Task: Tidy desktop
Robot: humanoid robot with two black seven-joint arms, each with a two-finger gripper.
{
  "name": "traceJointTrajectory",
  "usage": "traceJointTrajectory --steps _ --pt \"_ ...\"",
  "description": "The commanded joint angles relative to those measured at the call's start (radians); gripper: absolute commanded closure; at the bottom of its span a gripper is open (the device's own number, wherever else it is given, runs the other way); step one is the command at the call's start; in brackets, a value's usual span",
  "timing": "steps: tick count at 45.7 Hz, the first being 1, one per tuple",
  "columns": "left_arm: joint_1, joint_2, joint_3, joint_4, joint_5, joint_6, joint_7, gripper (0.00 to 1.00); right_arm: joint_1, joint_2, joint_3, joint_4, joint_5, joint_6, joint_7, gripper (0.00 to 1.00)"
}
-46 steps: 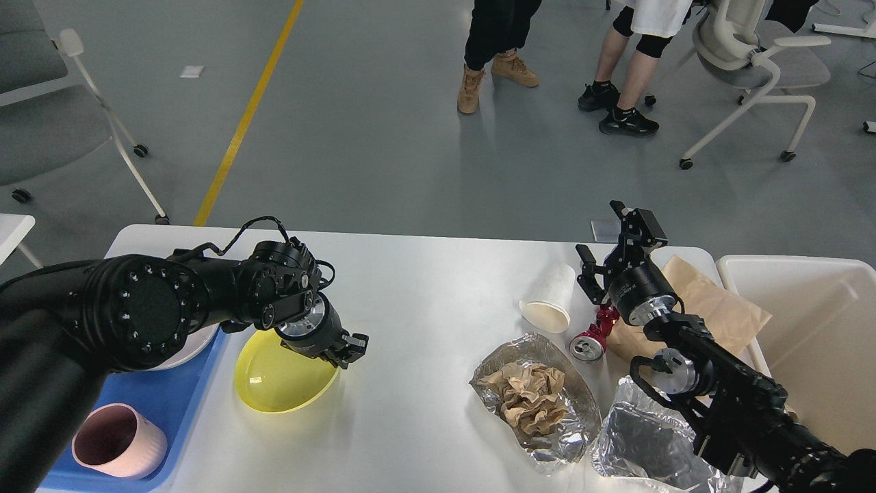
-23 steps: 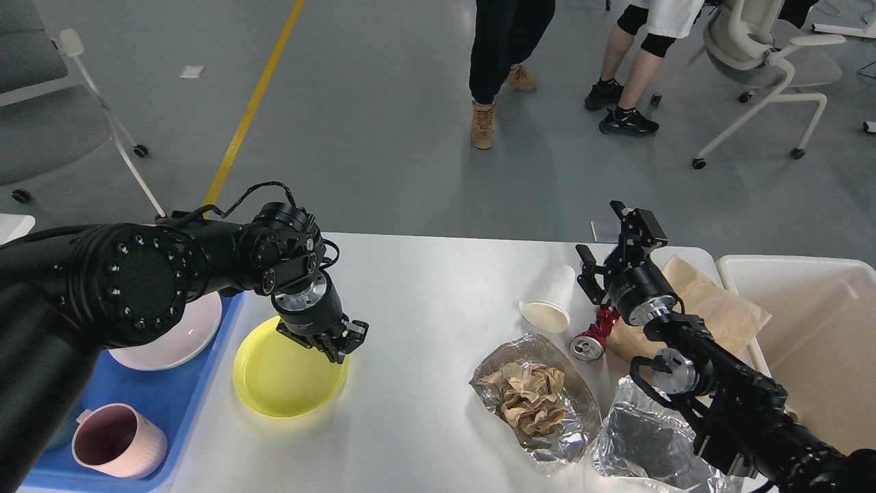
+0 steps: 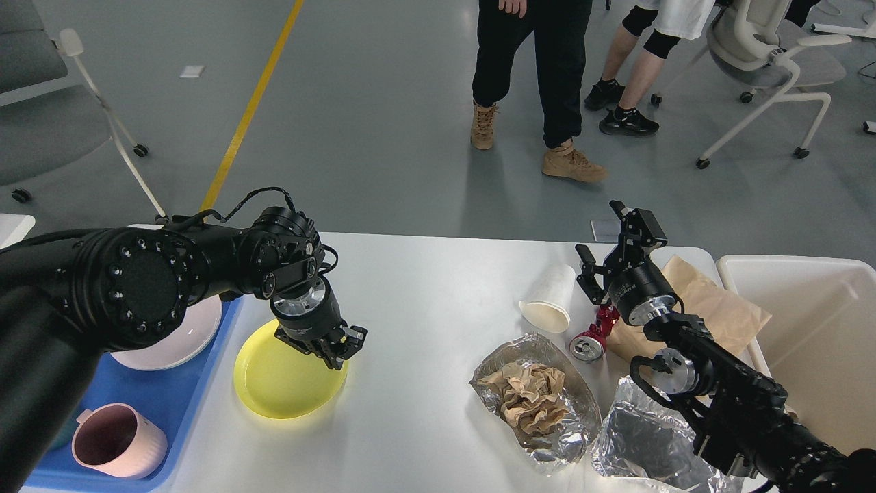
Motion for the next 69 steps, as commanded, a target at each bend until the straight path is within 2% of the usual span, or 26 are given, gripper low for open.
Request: traceJointTrajectory --steps 1,5,16,22,32,36,39,43,48,51,52,69 --pt "-0.036 0.006 0.013 -0.031 0.001 -0.064 0.004 1.0 0.0 0.0 0.0 0.001 0.0 0.0 -0.001 0.0" --pt "-0.095 0.009 0.036 -0.063 0.001 -0.11 0.004 1.0 0.0 0.0 0.0 -0.001 0.0 0.0 -0.001 0.0" --pt "-0.335 0.067 0.131 -0.352 0.001 -0.11 -0.006 0.99 0.0 0.0 0.0 0.001 0.0 0.0 -0.001 0.0" --pt "-0.453 0.101 0.184 -0.439 0.001 -0.11 -0.009 0.98 0.0 0.0 0.0 -0.001 0.0 0.0 -0.001 0.0" --pt "-0.612 0.147 0.203 -0.464 0.001 -0.11 -0.009 0.97 0.0 0.0 0.0 0.0 0.0 0.0 0.0 0.0" --pt "-0.648 0.156 0.2 -0.462 0.001 -0.11 -0.006 0.94 0.0 0.0 0.0 -0.001 0.0 0.0 0.0 0.0" --pt "-0.656 0.156 0.198 -0.462 0.0 -0.11 -0.009 0.85 0.0 0.0 0.0 -0.001 0.0 0.0 0.001 0.0" --pt "-0.655 0.156 0.191 -0.462 -0.005 -0.11 -0.014 0.59 0.0 0.0 0.0 0.0 0.0 0.0 -0.001 0.0" --pt "-0.653 0.167 0.191 -0.461 -0.015 -0.11 -0.012 0.31 0.0 0.0 0.0 -0.001 0.0 0.0 0.001 0.0" --pt "-0.653 0.179 0.194 -0.461 -0.015 -0.11 -0.011 0.1 0.0 0.0 0.0 -0.001 0.0 0.0 0.0 0.0" --pt "-0.655 0.189 0.195 -0.461 -0.015 -0.11 -0.011 0.06 0.0 0.0 0.0 -0.001 0.0 0.0 -0.001 0.0" --pt "-0.742 0.308 0.211 -0.447 -0.014 -0.11 0.004 0.04 0.0 0.0 0.0 -0.001 0.0 0.0 0.001 0.0"
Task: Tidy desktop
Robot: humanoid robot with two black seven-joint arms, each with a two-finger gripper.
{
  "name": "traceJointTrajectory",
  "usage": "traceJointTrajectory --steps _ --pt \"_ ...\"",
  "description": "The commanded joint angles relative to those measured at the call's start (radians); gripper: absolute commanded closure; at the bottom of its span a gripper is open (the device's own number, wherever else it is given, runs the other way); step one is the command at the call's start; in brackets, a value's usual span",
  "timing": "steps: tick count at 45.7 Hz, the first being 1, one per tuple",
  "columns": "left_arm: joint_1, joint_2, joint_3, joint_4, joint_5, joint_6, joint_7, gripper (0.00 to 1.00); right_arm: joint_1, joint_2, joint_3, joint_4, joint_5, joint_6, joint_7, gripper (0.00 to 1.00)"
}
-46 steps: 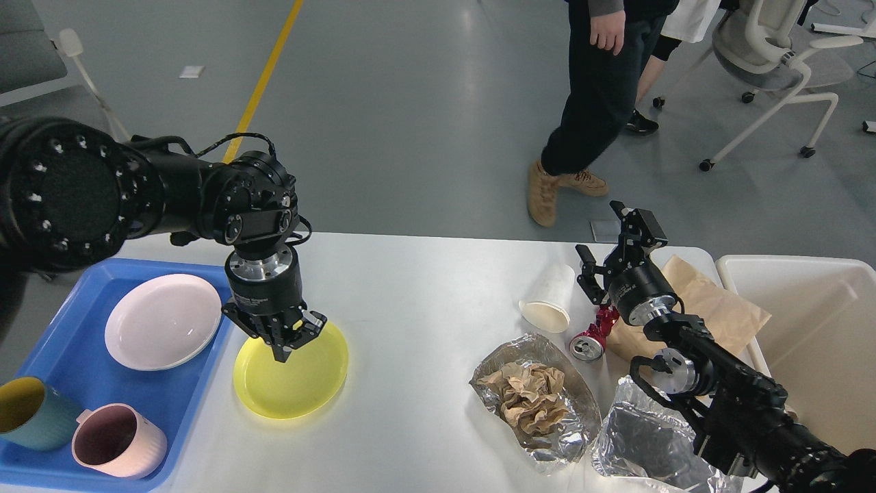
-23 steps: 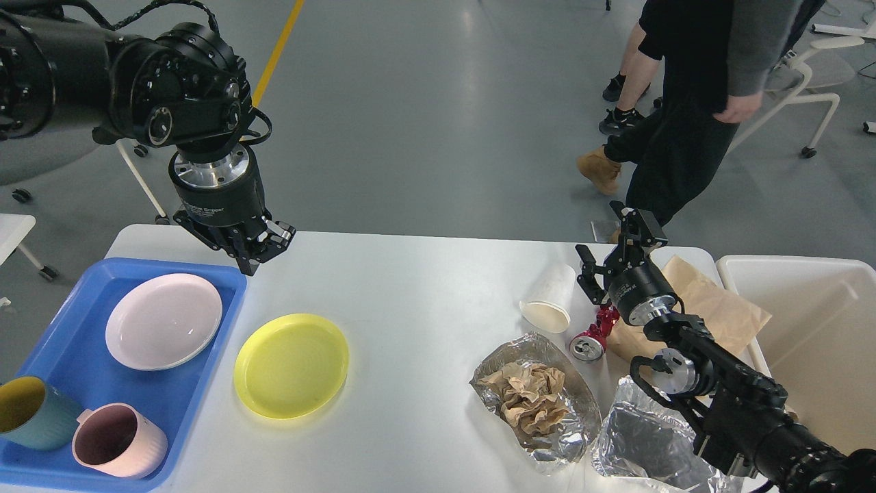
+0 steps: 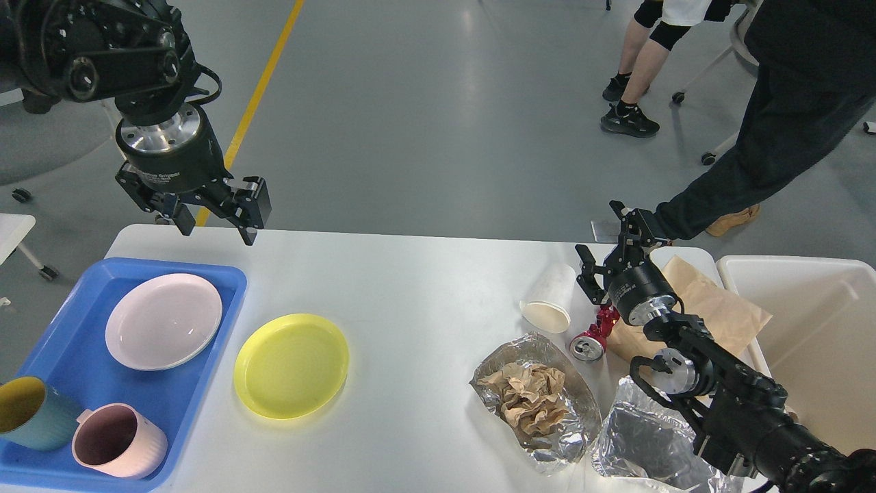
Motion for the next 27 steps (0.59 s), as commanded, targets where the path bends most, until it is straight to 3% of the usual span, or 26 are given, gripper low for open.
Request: traceJointTrajectory --steps 1,11,25,27 --pt "-0.023 0.025 -0.001 0.016 -0.001 0.0 0.001 0.04 0.0 0.0 0.0 -0.001 0.0 0.0 -0.001 0.0" --pt "0.023 0.012 -0.015 0.066 -0.003 0.0 0.001 0.04 0.0 0.0 0.0 0.001 0.0 0.0 -0.001 0.0" --pt "0.325 -0.088 -0.038 0.221 -0.004 0.0 0.0 0.04 0.0 0.0 0.0 -0.001 0.0 0.0 -0.001 0.0" --pt "0.37 -0.108 -0.042 0.236 -0.004 0.036 0.0 0.04 0.0 0.0 0.0 -0.001 0.0 0.0 -0.001 0.0"
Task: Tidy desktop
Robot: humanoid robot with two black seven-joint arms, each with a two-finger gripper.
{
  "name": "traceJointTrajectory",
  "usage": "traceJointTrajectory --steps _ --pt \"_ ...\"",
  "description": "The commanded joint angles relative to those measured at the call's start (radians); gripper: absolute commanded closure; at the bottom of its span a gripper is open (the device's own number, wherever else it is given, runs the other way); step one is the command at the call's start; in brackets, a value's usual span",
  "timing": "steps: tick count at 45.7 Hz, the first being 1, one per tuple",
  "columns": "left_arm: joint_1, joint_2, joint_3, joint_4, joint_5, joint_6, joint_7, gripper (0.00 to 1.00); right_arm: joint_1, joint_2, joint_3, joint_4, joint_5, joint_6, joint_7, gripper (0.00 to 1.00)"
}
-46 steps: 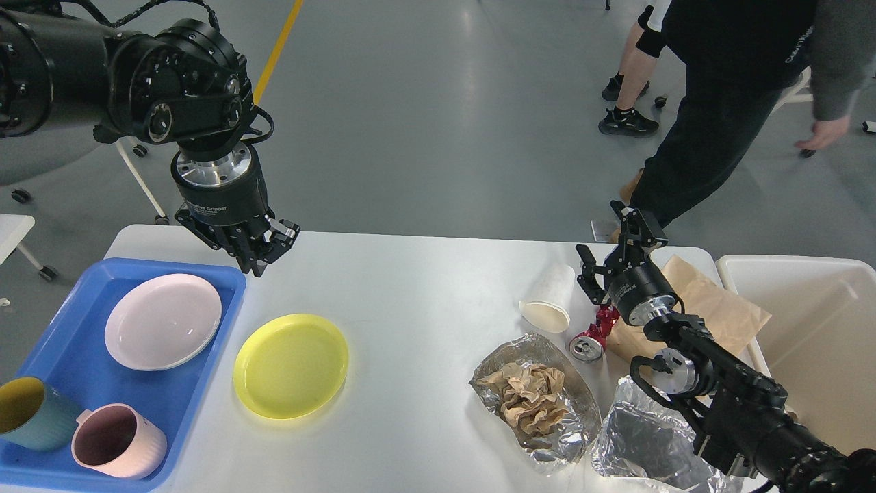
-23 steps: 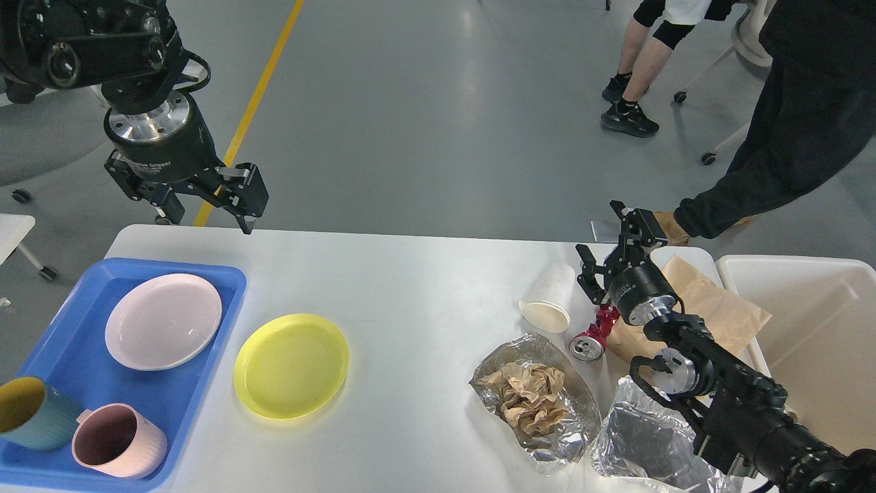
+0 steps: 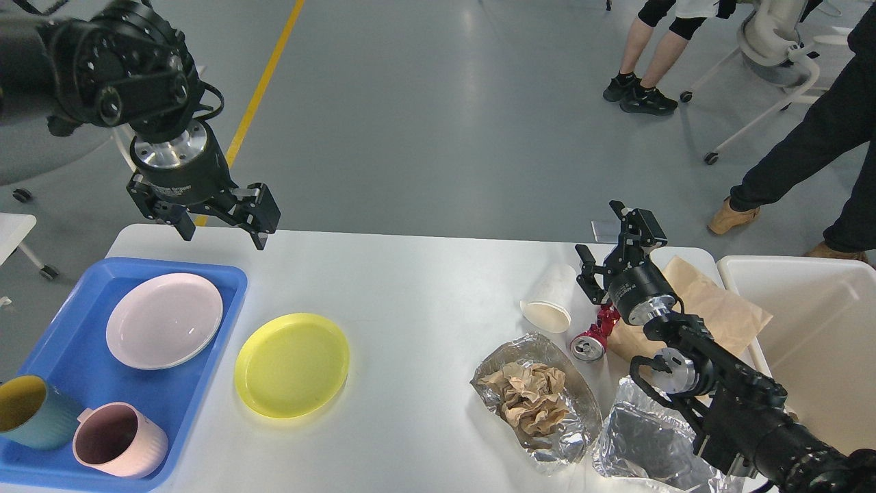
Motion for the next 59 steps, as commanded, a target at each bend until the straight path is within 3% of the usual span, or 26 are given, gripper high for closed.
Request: traceJointTrajectory --steps 1,8,14,34,59 --pt "0.141 -0.058 -0.016 0.054 0.0 0.073 0.003 0.04 0.0 0.0 0.0 0.0 0.0 0.0 0.001 0.0" --pt "0.235 -0.101 -0.021 0.06 0.0 0.286 0.003 0.04 0.0 0.0 0.0 0.0 0.0 0.0 -0.001 0.0" --pt "0.289 -0.136 -0.025 0.06 0.0 0.368 -0.003 0.04 0.0 0.0 0.0 0.001 0.0 0.0 0.001 0.0" --pt "0.375 -0.233 -0.059 0.068 0.0 0.346 -0.006 0.04 0.0 0.0 0.0 0.0 0.0 0.0 -0.001 0.0" --pt "0.505 -0.268 -0.074 0.066 0.0 0.352 0.001 0.04 0.0 0.0 0.0 0.0 0.0 0.0 -0.001 0.0"
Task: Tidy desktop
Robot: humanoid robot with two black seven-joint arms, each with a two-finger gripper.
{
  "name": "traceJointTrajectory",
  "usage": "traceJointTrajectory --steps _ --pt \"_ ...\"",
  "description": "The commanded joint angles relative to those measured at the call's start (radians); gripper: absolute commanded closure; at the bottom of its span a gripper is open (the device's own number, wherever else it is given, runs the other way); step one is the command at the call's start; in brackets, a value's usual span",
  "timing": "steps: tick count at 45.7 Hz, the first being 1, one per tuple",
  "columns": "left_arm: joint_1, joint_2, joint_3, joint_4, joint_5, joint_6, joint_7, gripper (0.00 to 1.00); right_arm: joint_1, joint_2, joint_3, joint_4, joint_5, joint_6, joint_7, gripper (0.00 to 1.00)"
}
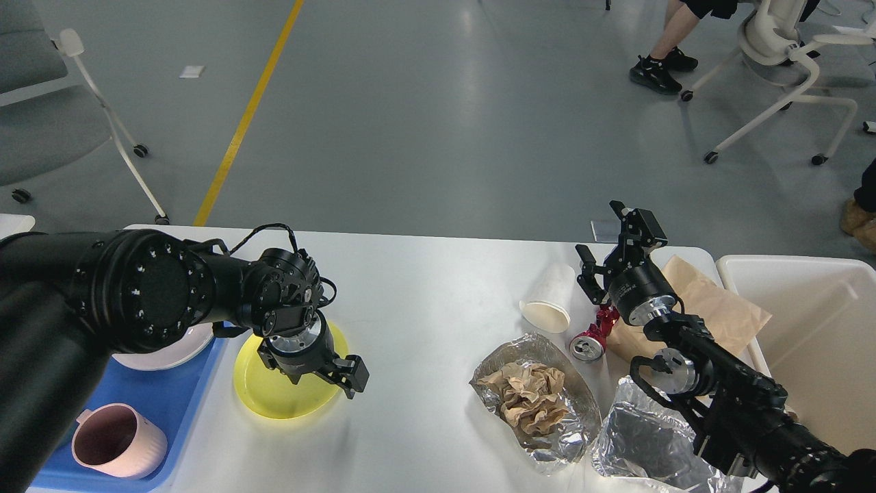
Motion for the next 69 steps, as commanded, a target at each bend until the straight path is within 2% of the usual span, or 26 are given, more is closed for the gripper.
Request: traceJointTrajectory --steps 1,26,34,45,58,66,69 --pt "0.028 -0.005 -0.003 0.002 0.0 0.014 0.003 0.04 0.0 0.0 0.0 0.0 0.0 0.0 0.0 0.0" --pt "0.042 -0.009 0.017 0.014 0.031 0.067 0.01 0.04 0.0 0.0 0.0 0.0 0.0 0.0 0.001 0.0" --pt "0.042 -0.011 0.017 0.022 0.13 0.113 0.005 0.05 0.0 0.0 0.0 0.0 0.0 0.0 0.0 0.0" --pt "0.052 -0.026 0.003 0.022 0.274 0.136 -0.007 0.04 0.0 0.0 0.0 0.0 0.0 0.0 0.0 0.0" --pt "0.098 -0.06 0.0 0.025 0.295 0.14 0.006 0.05 0.0 0.0 -0.001 0.0 0.0 0.0 0.0 0.0" --pt "0.102 -0.066 0.003 0.025 0.291 0.14 0.01 0.14 0.0 0.0 0.0 0.0 0.0 0.0 0.0 0.0" --pt "0.102 -0.068 0.006 0.023 0.293 0.136 0.011 0.22 0.0 0.0 0.0 0.0 0.0 0.0 0.001 0.0"
